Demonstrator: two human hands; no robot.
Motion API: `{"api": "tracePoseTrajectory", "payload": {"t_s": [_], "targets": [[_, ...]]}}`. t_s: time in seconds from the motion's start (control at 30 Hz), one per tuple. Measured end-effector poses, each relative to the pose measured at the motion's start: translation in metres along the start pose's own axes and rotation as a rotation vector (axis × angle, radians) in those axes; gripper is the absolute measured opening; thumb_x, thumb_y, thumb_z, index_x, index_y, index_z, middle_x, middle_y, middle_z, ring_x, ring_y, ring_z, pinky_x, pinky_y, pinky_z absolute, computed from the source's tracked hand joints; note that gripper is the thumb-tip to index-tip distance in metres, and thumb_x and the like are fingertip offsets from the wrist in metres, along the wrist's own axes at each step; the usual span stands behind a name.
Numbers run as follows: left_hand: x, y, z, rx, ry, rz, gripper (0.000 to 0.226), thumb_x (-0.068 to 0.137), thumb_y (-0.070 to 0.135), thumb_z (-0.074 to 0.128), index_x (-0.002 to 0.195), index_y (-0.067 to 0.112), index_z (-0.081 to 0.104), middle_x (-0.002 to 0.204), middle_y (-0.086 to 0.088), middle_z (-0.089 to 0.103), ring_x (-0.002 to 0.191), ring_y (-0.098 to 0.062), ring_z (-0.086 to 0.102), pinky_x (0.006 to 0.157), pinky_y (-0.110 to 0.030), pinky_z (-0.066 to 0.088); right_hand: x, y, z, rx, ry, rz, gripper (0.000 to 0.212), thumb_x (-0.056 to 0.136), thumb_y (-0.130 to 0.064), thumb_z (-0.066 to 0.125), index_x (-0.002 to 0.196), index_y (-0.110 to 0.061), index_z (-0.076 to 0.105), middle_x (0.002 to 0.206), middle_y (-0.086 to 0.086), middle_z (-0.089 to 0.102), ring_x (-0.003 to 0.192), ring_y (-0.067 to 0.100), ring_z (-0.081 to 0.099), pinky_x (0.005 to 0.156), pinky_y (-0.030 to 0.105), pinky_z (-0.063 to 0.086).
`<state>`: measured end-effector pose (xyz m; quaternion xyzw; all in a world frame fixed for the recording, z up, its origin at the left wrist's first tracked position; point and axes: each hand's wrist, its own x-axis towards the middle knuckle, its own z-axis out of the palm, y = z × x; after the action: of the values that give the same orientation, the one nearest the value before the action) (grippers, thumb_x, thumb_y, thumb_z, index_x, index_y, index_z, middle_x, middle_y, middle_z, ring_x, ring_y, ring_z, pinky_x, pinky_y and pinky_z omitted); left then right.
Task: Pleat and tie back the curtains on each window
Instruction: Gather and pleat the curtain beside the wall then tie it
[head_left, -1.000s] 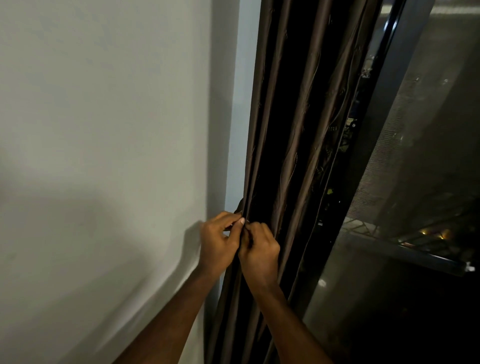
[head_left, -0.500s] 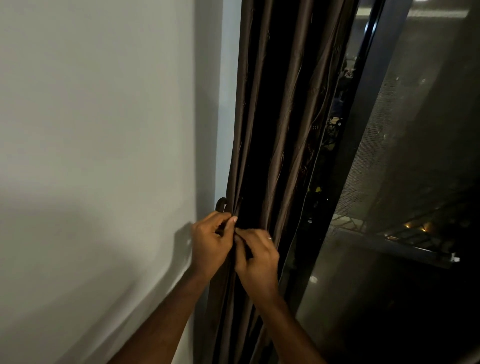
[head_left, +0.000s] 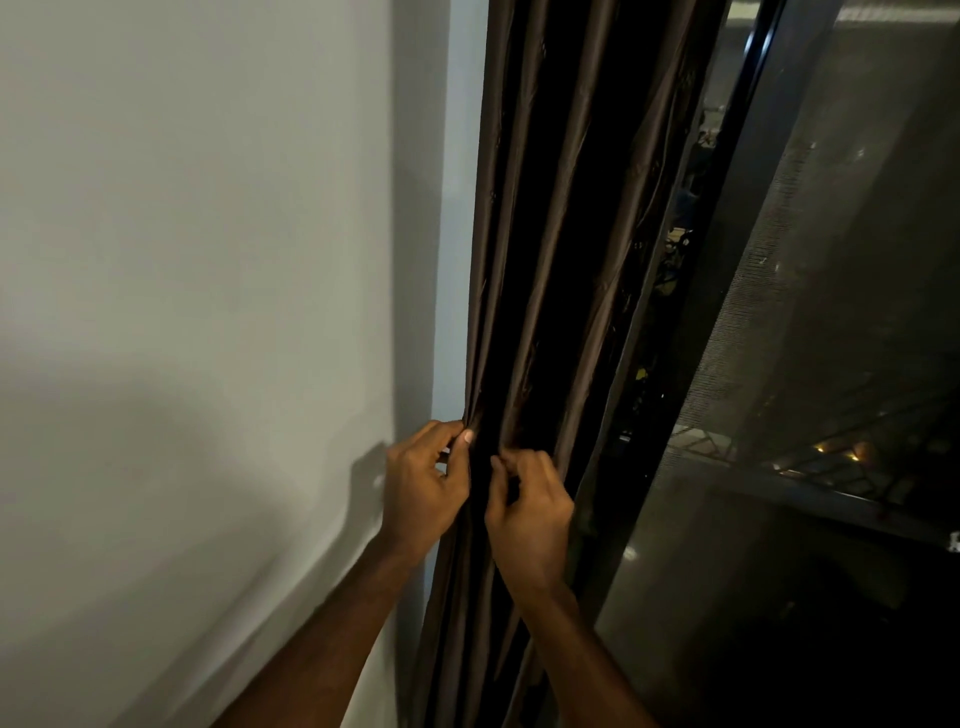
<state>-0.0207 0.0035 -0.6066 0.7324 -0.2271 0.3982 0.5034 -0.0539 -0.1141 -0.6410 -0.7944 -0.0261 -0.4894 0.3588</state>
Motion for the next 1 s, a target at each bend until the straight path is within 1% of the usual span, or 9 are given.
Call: {"api": "tracePoseTrajectory", "payload": {"t_s": [0.17,0.3,0.43,0.53,0.63,0.73,0.83,0.9,1.0], "targets": [[-0.004,0.004,0.002,-0.002,-0.044,0.016,0.011,0.091,0.001,0.067,0.084,0.007,0.074,0.073,0.004,0.067,0.066,-0.005,0.062,0.060,-0.017,0.050,0.002,-0.006,0.006,-0.021,-0.030,-0.042,0.010,0.090,-0.004,0.070,0.087,-0.012,0.067,0.081,-0.002,0.061,0.072,0.015,0.059,0.066,0.040,0.054],[-0.005,0.005,0.001,-0.006,-0.045,0.010,0.013,0.089,-0.001,0.069,0.080,0.008,0.073,0.071,0.005,0.066,0.064,-0.005,0.061,0.057,-0.022,0.050,-0.001,-0.006,0.008,0.029,-0.056,-0.034,0.005,0.092,-0.008,0.070,0.090,-0.012,0.070,0.083,-0.002,0.063,0.074,0.014,0.060,0.066,0.040,0.054],[-0.005,0.006,0.000,-0.032,-0.050,0.004,0.017,0.091,0.014,0.066,0.077,0.008,0.073,0.068,0.003,0.066,0.061,-0.009,0.062,0.054,-0.033,0.051,-0.002,-0.004,0.007,0.034,-0.100,-0.067,0.006,0.093,-0.013,0.064,0.091,-0.013,0.070,0.084,-0.003,0.061,0.074,0.012,0.059,0.065,0.038,0.054],[0.000,0.009,0.003,-0.018,-0.023,-0.017,0.031,0.089,0.027,0.074,0.066,0.007,0.067,0.059,0.002,0.060,0.053,-0.013,0.058,0.050,-0.035,0.048,-0.003,-0.003,0.005,0.045,-0.130,-0.082,0.008,0.091,-0.004,0.064,0.094,-0.009,0.071,0.084,-0.002,0.060,0.074,0.012,0.057,0.064,0.038,0.053],[0.006,0.006,0.002,0.025,0.002,-0.008,0.034,0.089,0.022,0.073,0.061,0.006,0.061,0.055,0.000,0.056,0.049,-0.015,0.052,0.049,-0.038,0.044,0.000,-0.005,-0.003,0.133,-0.164,-0.104,0.017,0.091,-0.001,0.064,0.102,-0.008,0.074,0.094,0.000,0.065,0.085,0.013,0.064,0.072,0.038,0.056],[0.007,0.002,-0.003,0.052,0.015,0.014,0.035,0.092,0.019,0.069,0.062,0.006,0.059,0.054,0.000,0.053,0.048,-0.014,0.047,0.049,-0.036,0.040,0.001,-0.011,-0.021,0.129,-0.014,-0.090,0.012,0.089,-0.010,0.076,0.101,-0.011,0.074,0.102,-0.003,0.062,0.096,0.012,0.062,0.080,0.032,0.054],[0.004,0.004,-0.001,0.001,0.011,-0.006,0.017,0.094,0.015,0.068,0.078,0.007,0.069,0.058,-0.001,0.059,0.050,-0.014,0.054,0.049,-0.035,0.046,0.006,-0.011,-0.034,0.089,0.177,0.124,0.037,0.083,-0.022,0.085,0.110,-0.013,0.063,0.113,-0.002,0.052,0.103,0.010,0.054,0.086,0.017,0.048],[0.002,0.006,-0.001,-0.031,0.019,-0.024,0.008,0.093,0.013,0.069,0.099,0.009,0.072,0.062,-0.002,0.065,0.054,-0.014,0.061,0.052,-0.032,0.051,0.011,-0.005,-0.034,0.082,0.175,0.204,0.040,0.085,-0.019,0.082,0.117,-0.013,0.059,0.113,-0.003,0.055,0.101,0.010,0.057,0.086,0.023,0.052],[0.003,0.005,-0.001,-0.030,0.019,-0.005,0.008,0.095,0.016,0.067,0.094,0.010,0.072,0.067,-0.001,0.066,0.057,-0.016,0.063,0.054,-0.035,0.052,0.008,0.003,-0.028,0.050,0.126,0.137,0.016,0.092,-0.008,0.071,0.106,-0.012,0.066,0.097,-0.003,0.062,0.088,0.012,0.063,0.075,0.040,0.058]]}}
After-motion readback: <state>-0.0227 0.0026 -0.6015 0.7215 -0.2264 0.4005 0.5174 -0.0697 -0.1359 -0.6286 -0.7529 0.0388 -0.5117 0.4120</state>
